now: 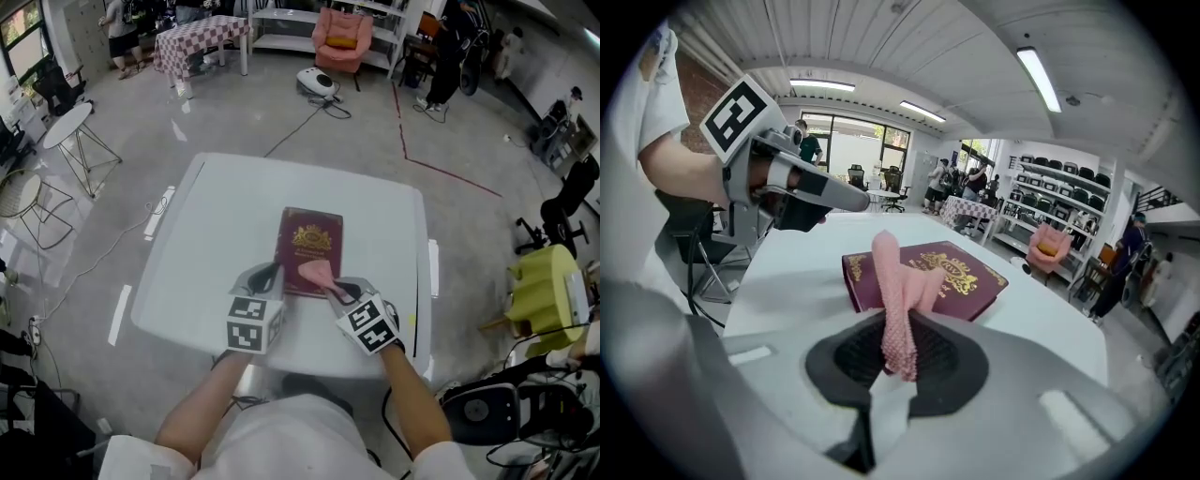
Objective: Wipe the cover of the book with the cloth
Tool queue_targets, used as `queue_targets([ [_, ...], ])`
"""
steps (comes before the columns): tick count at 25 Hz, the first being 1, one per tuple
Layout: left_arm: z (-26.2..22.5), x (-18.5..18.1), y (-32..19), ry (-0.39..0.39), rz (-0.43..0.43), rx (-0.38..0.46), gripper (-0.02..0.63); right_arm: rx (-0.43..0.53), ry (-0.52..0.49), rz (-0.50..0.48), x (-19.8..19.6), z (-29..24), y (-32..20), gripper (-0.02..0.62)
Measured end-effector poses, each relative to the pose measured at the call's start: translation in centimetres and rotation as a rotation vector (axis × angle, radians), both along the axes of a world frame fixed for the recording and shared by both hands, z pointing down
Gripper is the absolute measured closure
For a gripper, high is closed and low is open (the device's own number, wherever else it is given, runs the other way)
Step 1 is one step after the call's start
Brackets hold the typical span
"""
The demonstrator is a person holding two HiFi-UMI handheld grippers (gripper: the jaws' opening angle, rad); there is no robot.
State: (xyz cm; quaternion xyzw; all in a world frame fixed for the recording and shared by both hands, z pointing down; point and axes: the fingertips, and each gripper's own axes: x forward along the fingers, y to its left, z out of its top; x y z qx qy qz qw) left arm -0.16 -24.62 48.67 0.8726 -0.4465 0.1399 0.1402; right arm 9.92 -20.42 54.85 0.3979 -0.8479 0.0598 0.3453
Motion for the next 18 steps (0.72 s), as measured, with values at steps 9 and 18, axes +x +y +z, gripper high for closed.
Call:
queue_targets([
  [9,-0.6,-0.3,-0.5,-0.003,-0.006,-0.006,0.599,0.038,0.016,-0.04,-0.2,-2.8,-0.4,0.557],
  [18,-0.8,-0.8,-2.9,-0.016,-0.04,-0.015,0.6,0.173,0.066,-0.031,0.5,-7.8,-11.3,0.557],
])
